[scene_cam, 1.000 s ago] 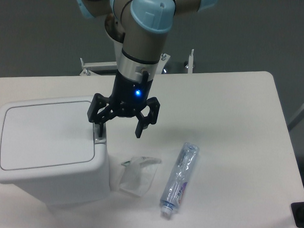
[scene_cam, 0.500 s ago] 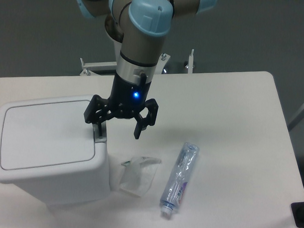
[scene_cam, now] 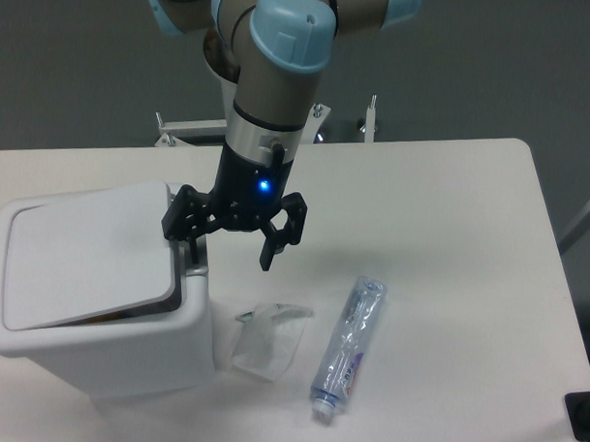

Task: Open the trash can
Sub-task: 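Press down on the lid edge to tip the lid open, then lift the gripper up and away from the opened trash can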

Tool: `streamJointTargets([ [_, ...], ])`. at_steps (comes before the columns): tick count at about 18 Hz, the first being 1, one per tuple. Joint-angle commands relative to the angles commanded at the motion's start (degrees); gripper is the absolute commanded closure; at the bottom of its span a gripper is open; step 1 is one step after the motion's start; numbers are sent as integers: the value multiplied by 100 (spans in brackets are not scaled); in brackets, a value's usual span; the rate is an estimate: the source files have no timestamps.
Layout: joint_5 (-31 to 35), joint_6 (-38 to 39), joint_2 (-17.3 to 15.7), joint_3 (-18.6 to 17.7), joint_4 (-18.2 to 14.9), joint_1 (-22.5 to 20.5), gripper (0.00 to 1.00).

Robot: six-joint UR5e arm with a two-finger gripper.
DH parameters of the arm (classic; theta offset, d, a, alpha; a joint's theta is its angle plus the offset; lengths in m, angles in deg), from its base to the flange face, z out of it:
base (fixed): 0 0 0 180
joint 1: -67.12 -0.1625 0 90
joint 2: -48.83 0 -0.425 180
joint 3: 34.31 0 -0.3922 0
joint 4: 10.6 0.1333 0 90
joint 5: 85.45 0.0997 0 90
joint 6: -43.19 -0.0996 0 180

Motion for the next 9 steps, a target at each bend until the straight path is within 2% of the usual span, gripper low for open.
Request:
streamJointTargets([
  [3,-204,97,-35,123,45,-245,0],
  [5,-204,71,-123,193,63,-544,0],
  [9,15,1,-211,580,115,-1211,0],
])
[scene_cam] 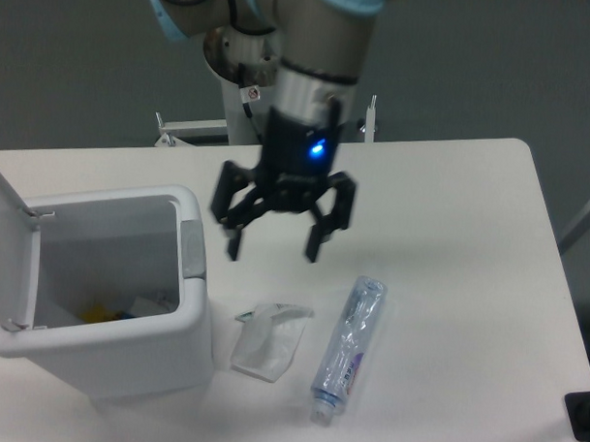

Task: Open the trash can
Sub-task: 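Lift the gripper up and away from the opened trash can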

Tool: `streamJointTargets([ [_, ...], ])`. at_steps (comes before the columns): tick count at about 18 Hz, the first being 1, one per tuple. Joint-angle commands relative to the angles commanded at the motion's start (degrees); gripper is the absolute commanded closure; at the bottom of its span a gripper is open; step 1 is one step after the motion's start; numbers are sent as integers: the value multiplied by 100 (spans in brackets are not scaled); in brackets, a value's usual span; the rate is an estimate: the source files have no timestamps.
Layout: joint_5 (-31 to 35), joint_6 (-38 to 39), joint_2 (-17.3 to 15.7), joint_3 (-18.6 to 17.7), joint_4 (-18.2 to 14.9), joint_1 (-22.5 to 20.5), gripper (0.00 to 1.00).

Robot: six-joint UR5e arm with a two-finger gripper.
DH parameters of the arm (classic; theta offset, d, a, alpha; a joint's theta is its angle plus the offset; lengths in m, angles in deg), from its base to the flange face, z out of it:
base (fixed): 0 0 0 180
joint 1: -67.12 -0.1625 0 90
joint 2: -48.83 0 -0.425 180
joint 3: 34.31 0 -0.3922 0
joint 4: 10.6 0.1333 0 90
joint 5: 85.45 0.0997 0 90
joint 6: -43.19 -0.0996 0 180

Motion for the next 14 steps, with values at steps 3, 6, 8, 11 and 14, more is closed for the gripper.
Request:
streamJointTargets([
  [3,420,-394,-35,123,-35,-300,0],
  [6,922,-1351,-44,80,-140,-406,0],
  [8,1265,-2063,-44,62,-446,-441,0],
  [11,1773,-3378,-44,45,-973,-433,0],
  [14,1943,-3736,-53,-26,-1028,-441,0],
])
